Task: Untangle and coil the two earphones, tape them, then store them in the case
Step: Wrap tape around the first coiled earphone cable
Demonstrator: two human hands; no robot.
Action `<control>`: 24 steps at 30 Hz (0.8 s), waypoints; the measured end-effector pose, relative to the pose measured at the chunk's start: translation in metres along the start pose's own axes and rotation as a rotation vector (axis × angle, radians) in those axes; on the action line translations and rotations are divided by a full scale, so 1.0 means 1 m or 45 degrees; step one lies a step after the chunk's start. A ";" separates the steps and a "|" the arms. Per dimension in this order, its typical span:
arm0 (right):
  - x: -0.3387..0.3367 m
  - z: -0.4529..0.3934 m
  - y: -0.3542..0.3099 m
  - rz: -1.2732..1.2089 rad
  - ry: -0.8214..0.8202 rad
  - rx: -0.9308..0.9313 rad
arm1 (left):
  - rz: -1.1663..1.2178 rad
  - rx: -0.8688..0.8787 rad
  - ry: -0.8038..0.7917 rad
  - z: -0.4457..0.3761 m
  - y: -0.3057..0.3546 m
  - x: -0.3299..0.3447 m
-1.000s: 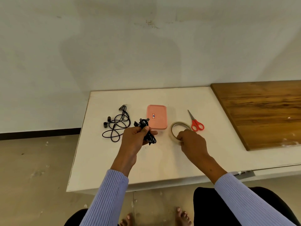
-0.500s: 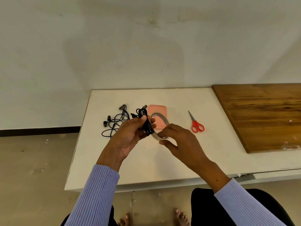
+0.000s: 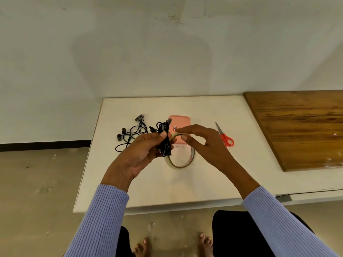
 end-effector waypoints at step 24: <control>0.001 0.011 0.001 -0.192 0.065 0.244 | -0.564 0.221 0.118 0.004 0.018 -0.006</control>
Point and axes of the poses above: each hand's wrist, its own z-axis away from the middle knuckle, its own x-axis out of the palm, y = z × x, the point moved 10 cm from there along -z, towards the middle knuckle, and after that the axes turned 2 degrees about -z, right-handed, at the moved point
